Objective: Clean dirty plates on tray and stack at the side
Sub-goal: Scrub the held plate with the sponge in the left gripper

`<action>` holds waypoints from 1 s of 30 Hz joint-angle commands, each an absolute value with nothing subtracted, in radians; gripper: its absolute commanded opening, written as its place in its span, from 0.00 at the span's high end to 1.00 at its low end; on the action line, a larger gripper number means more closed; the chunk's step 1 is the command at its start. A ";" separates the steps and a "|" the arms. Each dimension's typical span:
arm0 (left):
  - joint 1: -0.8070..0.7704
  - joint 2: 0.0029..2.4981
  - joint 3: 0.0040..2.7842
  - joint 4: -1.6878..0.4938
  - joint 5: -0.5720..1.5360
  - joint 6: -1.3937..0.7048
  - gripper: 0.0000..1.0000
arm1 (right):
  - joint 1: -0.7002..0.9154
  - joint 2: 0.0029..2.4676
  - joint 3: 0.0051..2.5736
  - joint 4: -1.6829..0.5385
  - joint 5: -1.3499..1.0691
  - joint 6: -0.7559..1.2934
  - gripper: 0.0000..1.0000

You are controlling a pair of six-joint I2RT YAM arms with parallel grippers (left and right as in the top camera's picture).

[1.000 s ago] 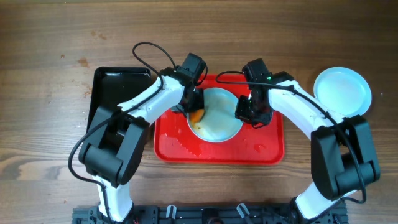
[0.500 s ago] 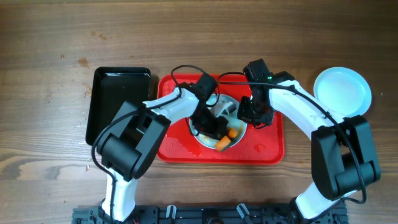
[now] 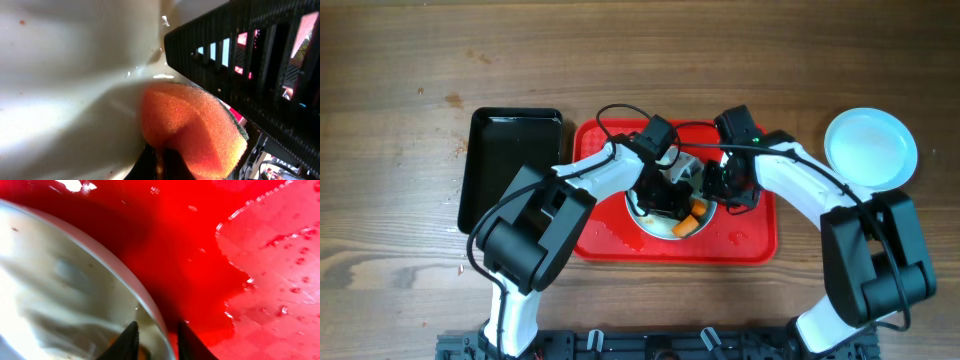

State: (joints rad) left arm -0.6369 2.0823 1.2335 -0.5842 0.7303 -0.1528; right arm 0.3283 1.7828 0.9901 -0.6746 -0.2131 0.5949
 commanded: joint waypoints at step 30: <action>-0.640 1.766 1.284 -0.858 -0.366 -0.610 0.96 | 0.324 1.829 0.905 -0.609 -0.188 0.626 0.95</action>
